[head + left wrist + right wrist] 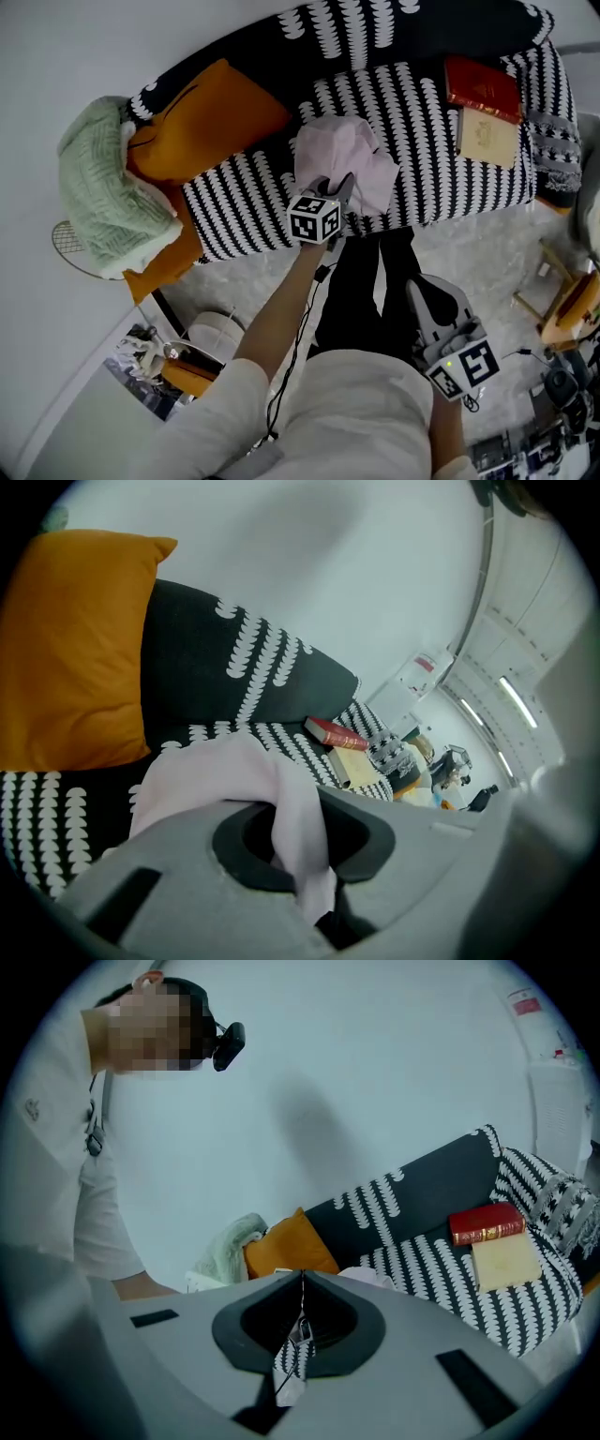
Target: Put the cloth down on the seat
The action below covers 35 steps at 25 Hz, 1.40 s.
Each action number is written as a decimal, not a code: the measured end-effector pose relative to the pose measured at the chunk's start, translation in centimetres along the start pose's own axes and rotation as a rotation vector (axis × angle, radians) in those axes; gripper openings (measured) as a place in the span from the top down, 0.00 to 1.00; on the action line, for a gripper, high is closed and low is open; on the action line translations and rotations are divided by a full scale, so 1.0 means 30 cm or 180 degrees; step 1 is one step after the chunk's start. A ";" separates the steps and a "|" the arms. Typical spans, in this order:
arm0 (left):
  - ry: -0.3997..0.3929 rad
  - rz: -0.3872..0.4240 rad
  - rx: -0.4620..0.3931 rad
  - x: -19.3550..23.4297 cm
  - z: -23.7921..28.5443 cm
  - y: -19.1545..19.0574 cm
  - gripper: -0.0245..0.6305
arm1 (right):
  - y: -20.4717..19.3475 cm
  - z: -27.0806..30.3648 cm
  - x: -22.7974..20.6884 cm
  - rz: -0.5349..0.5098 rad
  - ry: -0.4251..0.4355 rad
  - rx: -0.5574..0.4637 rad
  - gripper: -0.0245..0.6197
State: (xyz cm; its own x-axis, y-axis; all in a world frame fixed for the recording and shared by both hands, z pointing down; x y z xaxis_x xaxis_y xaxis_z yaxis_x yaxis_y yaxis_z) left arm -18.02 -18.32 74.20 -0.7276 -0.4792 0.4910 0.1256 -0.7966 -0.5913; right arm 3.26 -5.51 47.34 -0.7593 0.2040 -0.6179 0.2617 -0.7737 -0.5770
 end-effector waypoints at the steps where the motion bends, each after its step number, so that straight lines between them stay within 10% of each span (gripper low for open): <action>1: 0.0010 0.0019 0.0015 0.007 0.018 0.000 0.89 | -0.003 0.005 -0.007 0.0010 -0.0007 -0.0003 0.95; 25: 0.0258 0.0524 0.0943 0.191 0.309 -0.186 0.90 | -0.073 0.048 -0.097 0.0208 -0.0170 0.0055 0.95; 35: 0.0114 0.0017 0.0819 0.183 0.262 -0.167 0.89 | -0.047 0.018 -0.064 0.0132 -0.0133 -0.0040 0.95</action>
State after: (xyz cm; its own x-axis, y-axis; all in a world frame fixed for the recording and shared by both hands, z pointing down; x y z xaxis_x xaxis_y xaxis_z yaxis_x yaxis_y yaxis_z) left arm -17.33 -19.86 84.88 -0.7493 -0.4738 0.4627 0.2935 -0.8639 -0.4094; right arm 4.04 -5.14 49.64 -0.7718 0.1465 -0.6187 0.3006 -0.7734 -0.5581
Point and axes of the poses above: the fingertips, and each gripper's own axes: z forward along the fingers, x to its left, y out of its top, the point moved 10 cm from there along -z, backward along the fingers, and after that the axes turned 6 degrees about z, right-handed, at the moved point
